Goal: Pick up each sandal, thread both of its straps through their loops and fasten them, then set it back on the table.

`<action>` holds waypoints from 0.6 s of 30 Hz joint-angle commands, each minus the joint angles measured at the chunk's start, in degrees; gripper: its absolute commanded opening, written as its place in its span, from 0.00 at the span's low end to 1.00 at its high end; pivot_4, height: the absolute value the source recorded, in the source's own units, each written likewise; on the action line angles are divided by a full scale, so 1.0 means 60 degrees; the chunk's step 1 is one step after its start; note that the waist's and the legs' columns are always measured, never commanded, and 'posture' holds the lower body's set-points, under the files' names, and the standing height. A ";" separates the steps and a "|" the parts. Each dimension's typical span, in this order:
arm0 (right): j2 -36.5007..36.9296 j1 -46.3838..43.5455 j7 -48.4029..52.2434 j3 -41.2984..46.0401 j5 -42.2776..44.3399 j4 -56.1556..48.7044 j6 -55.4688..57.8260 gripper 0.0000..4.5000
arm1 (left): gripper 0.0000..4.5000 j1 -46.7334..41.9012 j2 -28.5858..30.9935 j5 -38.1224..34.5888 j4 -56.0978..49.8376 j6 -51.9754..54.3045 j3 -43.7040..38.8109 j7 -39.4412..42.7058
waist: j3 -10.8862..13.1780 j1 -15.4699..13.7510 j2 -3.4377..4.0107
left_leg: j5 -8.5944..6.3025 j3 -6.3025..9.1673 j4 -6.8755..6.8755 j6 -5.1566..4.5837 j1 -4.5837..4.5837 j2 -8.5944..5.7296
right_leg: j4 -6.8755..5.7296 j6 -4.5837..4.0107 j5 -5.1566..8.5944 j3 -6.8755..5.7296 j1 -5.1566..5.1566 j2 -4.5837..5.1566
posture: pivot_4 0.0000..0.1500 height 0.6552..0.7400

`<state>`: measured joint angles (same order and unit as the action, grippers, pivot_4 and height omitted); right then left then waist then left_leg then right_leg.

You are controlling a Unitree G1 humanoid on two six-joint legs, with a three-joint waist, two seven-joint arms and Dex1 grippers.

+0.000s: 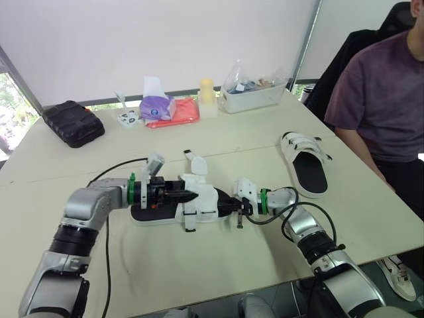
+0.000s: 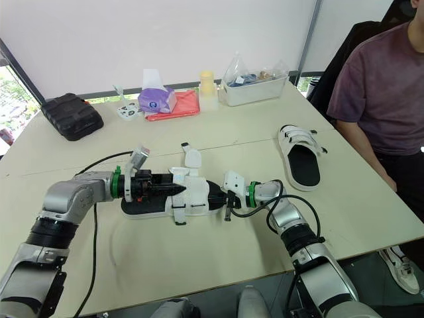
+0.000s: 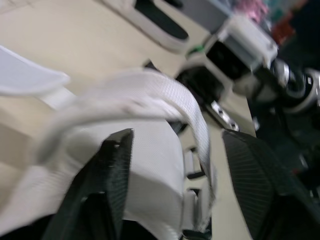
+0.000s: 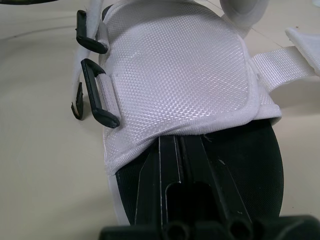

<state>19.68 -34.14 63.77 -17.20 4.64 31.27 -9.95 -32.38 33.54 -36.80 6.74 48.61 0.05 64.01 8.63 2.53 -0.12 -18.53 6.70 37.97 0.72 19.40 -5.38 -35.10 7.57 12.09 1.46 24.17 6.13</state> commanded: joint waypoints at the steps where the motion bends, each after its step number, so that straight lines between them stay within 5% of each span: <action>1: 0.0021 0.0277 -0.0165 -0.0442 -0.0746 0.0748 0.0355 0.00 | 0.62 -0.0161 0.0007 -0.0409 -0.0410 0.0326 -0.0435 -0.0204 | 0.0000 0.0001 0.0000 | 0.0000 0.0000 0.0000 0.0000 0.0000 0.0001 | 0.0000 0.0000 0.0000 0.0000 0.0000 0.0000 | 1.00 1.00; 6: -0.0046 0.0245 -0.0204 -0.0463 -0.0765 0.0804 0.0345 0.00 | 0.62 0.0003 -0.0112 -0.0486 -0.0647 0.0459 -0.0444 -0.0388 | 0.0000 0.0003 0.0000 | 0.0000 0.0000 0.0000 0.0004 0.0000 0.0003 | 0.0000 -0.0003 -0.0002 0.0000 0.0000 -0.0003 | 1.00 1.00; 9: -0.0095 0.0275 -0.0226 -0.0472 -0.0759 0.0794 0.0370 0.00 | 0.45 0.0100 -0.0148 -0.0599 -0.0828 0.0565 -0.0499 -0.0467 | 0.0000 0.0011 0.0000 | 0.0000 -0.0001 0.0000 0.0007 0.0000 0.0011 | 0.0001 -0.0007 -0.0004 0.0001 0.0001 -0.0012 | 1.00 1.00; 13: -0.0078 0.0378 -0.0195 -0.0515 -0.0788 0.0712 0.0381 0.00 | 0.02 0.0313 -0.0046 -0.0724 -0.1064 0.0645 -0.0513 -0.0443 | 0.0000 0.0008 0.0000 | -0.0008 0.0000 0.0000 0.0030 -0.0001 0.0034 | 0.0001 -0.0026 -0.0003 0.0002 0.0008 -0.0038 | 1.00 1.00; 18: -0.0068 0.0340 -0.0220 -0.0500 -0.0805 0.0789 0.0352 0.00 | 0.01 0.0549 0.0274 -0.0674 -0.1113 0.0659 -0.0420 -0.0244 | 0.0000 0.0005 0.0000 | -0.0010 0.0000 0.0000 0.0036 -0.0002 0.0040 | 0.0000 -0.0036 -0.0003 0.0001 0.0009 -0.0042 | 1.00 1.00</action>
<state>19.07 -34.21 63.56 -17.23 4.61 31.63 -9.95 -28.95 34.51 -40.06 1.59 52.97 -1.31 61.73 8.63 2.55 -0.12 -18.59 6.70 37.97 0.94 19.39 -5.14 -35.10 7.35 12.08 1.46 24.23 5.88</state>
